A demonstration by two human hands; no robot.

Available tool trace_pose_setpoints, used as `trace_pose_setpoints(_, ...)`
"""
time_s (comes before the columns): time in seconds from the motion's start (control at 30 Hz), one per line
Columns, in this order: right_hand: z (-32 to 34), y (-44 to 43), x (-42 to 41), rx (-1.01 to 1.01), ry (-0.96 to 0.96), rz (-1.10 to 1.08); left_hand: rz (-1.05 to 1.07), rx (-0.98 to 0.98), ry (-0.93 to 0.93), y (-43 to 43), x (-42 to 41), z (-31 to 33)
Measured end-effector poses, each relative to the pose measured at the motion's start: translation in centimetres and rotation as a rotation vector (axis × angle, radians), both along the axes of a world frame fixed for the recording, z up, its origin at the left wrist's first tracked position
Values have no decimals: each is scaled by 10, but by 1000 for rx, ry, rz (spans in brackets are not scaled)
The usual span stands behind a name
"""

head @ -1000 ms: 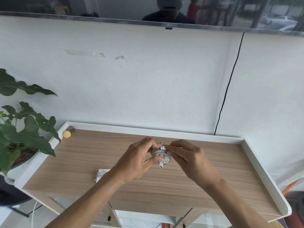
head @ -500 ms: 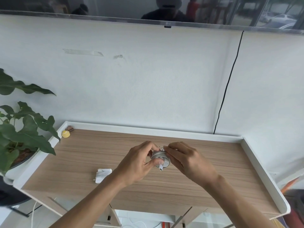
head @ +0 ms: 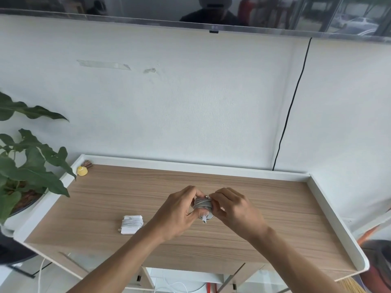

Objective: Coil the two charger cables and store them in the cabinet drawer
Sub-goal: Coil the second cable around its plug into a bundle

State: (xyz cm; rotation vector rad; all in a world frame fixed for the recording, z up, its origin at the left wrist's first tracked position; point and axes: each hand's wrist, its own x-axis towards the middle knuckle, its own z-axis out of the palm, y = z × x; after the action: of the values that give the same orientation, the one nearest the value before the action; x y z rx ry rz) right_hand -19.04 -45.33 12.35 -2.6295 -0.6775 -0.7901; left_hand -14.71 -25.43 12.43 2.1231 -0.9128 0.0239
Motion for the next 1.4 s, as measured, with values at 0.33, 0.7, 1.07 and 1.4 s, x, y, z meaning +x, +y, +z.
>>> trace_pose_setpoints(0.33, -9, 3, 0, -3, 12, -46, -61, -17, -33, -1, 4, 0)
trace_pose_setpoints(0.7, -11, 4, 7, 6, 71, -42, -31, -29, 17, 0, 9, -9)
trace_pose_setpoints(1.07, -20, -3, 7, -128, -20, 2, -11, -58, 68, -3, 7, -12)
trace_pose_setpoints(1.4, -18, 7, 7, 92, 31, -90, -48, -80, 102, -4, 9, -14)
